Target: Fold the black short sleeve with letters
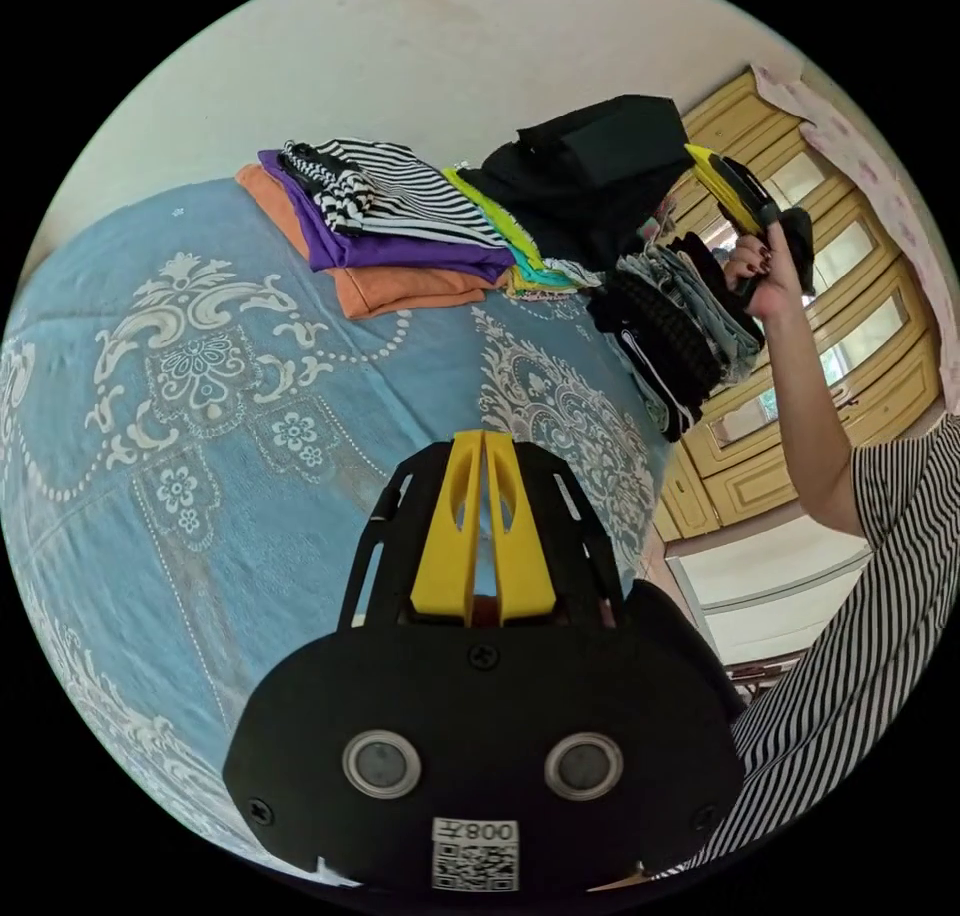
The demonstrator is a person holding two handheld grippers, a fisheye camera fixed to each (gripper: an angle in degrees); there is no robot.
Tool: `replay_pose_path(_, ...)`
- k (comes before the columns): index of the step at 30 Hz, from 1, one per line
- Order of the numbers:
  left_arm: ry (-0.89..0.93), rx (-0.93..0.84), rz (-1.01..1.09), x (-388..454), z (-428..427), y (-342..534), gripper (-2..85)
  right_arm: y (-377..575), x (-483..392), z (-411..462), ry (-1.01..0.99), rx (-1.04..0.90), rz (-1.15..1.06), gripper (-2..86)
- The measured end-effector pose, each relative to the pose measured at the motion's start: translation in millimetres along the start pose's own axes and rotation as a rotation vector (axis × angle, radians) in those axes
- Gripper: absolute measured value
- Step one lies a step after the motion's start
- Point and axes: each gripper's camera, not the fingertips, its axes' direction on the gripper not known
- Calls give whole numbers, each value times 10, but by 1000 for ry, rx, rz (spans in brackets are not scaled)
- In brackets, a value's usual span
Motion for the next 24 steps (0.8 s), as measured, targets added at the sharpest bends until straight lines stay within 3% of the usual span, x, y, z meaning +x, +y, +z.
replay_pose_path(6,57,119,-53,176,-964,383,4,680,-724,-912,-208,17,11,3)
replay_pose_path(24,215,315,-219,327,-2918,1889,55,2488,-2328,-2558,-432,-84,-8,2)
